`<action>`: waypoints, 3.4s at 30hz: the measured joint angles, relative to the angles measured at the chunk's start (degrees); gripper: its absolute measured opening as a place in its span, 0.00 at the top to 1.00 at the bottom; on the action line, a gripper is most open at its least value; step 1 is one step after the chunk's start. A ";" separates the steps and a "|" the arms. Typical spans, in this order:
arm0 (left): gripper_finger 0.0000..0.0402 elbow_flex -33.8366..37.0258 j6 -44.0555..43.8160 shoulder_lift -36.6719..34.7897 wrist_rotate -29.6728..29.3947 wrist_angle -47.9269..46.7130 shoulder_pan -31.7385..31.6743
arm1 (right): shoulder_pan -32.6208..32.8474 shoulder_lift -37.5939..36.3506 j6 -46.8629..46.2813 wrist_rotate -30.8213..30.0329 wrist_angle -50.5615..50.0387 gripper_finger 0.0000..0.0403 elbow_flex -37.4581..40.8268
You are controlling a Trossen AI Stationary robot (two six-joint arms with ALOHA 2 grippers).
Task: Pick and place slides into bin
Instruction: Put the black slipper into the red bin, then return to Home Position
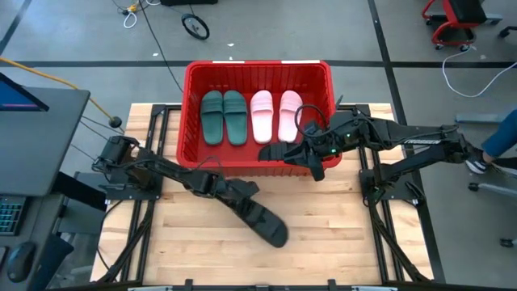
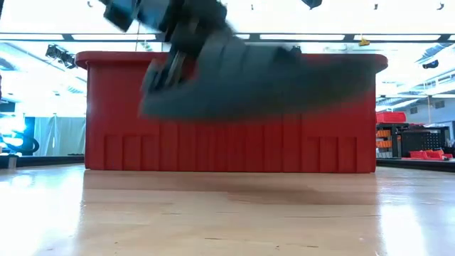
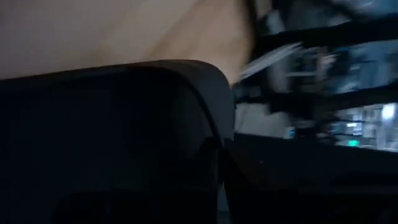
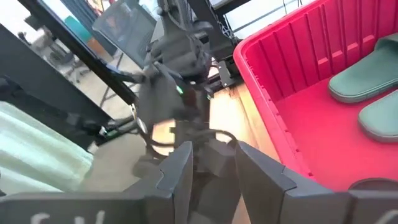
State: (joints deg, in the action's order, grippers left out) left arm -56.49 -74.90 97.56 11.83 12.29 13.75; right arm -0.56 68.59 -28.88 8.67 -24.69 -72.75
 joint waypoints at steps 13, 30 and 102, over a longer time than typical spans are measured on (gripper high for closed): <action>0.98 -24.00 11.73 -13.87 -25.87 -25.65 -2.78 | 0.00 -11.26 1.82 0.44 5.09 0.68 0.04; 0.98 -18.02 20.53 -15.81 -19.18 -44.61 -26.85 | 0.02 -15.72 3.04 0.68 0.14 0.68 -0.02; 0.57 -76.45 55.91 -18.63 -9.67 -90.53 -28.02 | -0.02 -26.57 12.35 -11.79 -26.24 0.68 -0.04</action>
State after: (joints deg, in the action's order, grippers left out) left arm -132.94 -19.00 78.93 2.16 -78.24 -14.27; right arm -0.58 42.02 -16.53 -3.13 -50.93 -72.79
